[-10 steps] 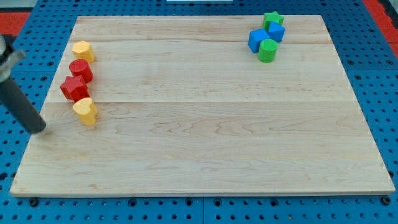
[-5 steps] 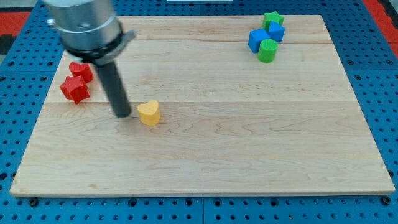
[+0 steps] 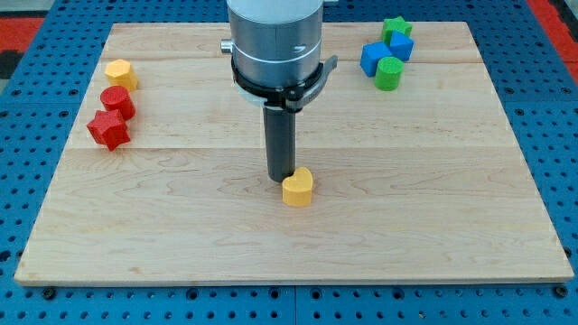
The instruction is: Place the yellow heart to the bottom center of the board
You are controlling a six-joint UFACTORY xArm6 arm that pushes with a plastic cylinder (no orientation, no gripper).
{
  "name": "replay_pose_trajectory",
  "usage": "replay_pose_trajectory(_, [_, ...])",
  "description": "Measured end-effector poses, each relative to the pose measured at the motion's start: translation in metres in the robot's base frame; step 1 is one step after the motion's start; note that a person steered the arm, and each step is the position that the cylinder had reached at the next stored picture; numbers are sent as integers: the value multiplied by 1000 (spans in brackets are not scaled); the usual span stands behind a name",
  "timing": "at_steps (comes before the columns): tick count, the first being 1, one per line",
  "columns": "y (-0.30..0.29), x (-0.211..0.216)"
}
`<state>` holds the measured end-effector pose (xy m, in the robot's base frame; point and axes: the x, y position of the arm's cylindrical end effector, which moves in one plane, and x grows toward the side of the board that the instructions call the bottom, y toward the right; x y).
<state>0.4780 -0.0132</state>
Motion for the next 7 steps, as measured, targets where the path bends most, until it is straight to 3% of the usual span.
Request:
replay_pose_trajectory(2, [32,22])
replay_pose_trajectory(3, [44,9])
replay_pose_trajectory(4, [75,23])
replay_pose_trajectory(5, [71,56])
replay_pose_trajectory(7, [50,5])
